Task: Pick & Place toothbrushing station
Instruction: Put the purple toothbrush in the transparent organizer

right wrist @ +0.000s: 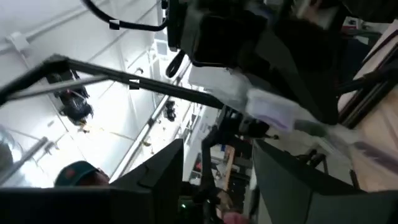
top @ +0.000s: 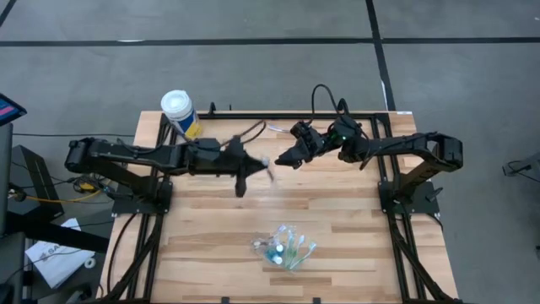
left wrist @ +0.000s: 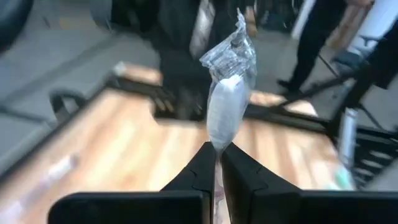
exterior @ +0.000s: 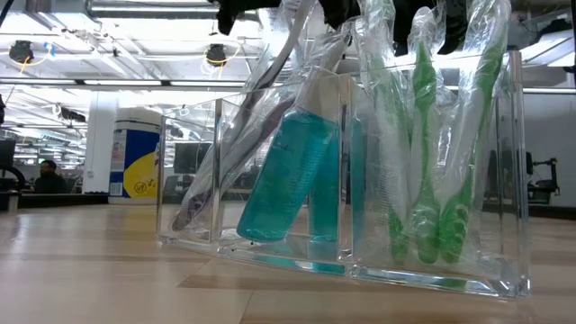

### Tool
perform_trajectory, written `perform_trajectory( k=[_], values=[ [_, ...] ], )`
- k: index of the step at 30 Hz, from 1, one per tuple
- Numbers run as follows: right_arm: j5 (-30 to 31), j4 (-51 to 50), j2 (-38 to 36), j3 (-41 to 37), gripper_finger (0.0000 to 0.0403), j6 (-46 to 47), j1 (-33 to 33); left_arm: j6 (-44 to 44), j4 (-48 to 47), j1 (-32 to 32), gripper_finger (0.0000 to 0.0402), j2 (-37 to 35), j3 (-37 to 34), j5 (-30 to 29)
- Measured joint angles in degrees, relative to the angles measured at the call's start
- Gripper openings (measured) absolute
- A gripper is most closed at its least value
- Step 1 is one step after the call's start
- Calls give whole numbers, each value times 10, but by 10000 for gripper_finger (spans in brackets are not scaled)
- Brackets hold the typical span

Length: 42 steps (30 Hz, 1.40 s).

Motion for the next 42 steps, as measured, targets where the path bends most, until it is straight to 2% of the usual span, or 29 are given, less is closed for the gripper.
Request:
perform_trajectory(
  k=[5,7,9,11,14,19,22,27,34,39,42],
  values=[
    [-7,-72,-7,0,182,-85,-8,-59,-79,-48,6,-9,-1,5],
    [16,-155,-24,0,177,-167,-9,-86,-106,-65,6,-9,-1,5],
    [71,-262,-53,0,170,-267,-6,-106,-120,-81,6,-9,-1,6],
    [160,-364,-92,0,161,-364,-1,-128,-115,-93,6,-9,-1,6],
    [336,-490,-166,0,147,-471,15,-155,-116,-107,6,-9,-1,9],
    [671,-620,-286,0,124,-568,77,-173,-115,-125,5,-9,-1,9],
    [770,-669,-338,0,115,-611,123,-189,-116,-136,5,-9,-1,9],
    [833,-758,-400,0,109,-619,170,-217,-114,-162,5,1,0,-1],
    [833,-844,-439,0,108,-622,204,-247,-100,-214,5,27,-35,-71],
    [831,-859,-441,0,108,-638,223,-259,2,-227,5,31,-87,-121],
    [831,-860,-441,0,108,-638,233,-258,16,-228,5,31,-110,-150]
  ],
)
